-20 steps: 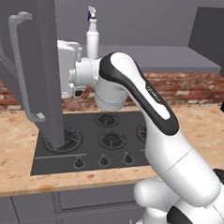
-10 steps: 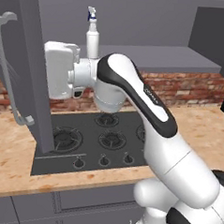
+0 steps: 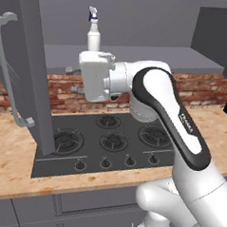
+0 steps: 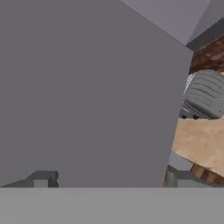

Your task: Open the cabinet. Pick the spray and place it next to the sink. Then close the cabinet.

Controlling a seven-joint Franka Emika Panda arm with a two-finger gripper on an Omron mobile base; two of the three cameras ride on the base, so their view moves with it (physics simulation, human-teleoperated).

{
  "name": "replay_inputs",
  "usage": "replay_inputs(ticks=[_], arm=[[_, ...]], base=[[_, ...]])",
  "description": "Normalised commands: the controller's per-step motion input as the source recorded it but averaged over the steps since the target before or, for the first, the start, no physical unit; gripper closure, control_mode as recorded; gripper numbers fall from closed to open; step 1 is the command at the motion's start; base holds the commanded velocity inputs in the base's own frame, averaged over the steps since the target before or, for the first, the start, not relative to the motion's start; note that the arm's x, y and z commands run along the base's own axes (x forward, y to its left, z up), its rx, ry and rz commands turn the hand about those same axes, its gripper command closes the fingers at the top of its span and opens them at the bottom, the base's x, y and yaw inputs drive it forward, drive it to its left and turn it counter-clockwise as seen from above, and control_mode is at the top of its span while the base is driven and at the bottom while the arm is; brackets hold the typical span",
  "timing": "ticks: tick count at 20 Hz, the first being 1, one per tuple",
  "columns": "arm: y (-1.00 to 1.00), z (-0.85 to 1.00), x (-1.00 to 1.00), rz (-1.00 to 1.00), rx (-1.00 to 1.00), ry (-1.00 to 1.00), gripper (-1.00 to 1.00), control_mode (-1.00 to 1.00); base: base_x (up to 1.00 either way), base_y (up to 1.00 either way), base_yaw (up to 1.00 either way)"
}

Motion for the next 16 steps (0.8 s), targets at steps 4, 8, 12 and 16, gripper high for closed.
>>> replay_inputs(ticks=[4, 8, 12, 16], arm=[[-0.76, 0.00, 0.00, -0.15, -0.31, -0.02, -1.00, -1.00], [-0.65, 0.00, 0.02, -0.17, -0.34, 0.00, -1.00, -1.00], [-0.61, -0.02, 0.21, -0.21, -0.36, 0.00, -1.00, -1.00], [-0.66, -0.24, 0.33, -0.26, -0.33, 0.00, -1.00, -1.00]], base=[[0.00, 0.00, 0.00], [0.00, 0.00, 0.00], [0.00, 0.00, 0.00], [0.00, 0.00, 0.00]])
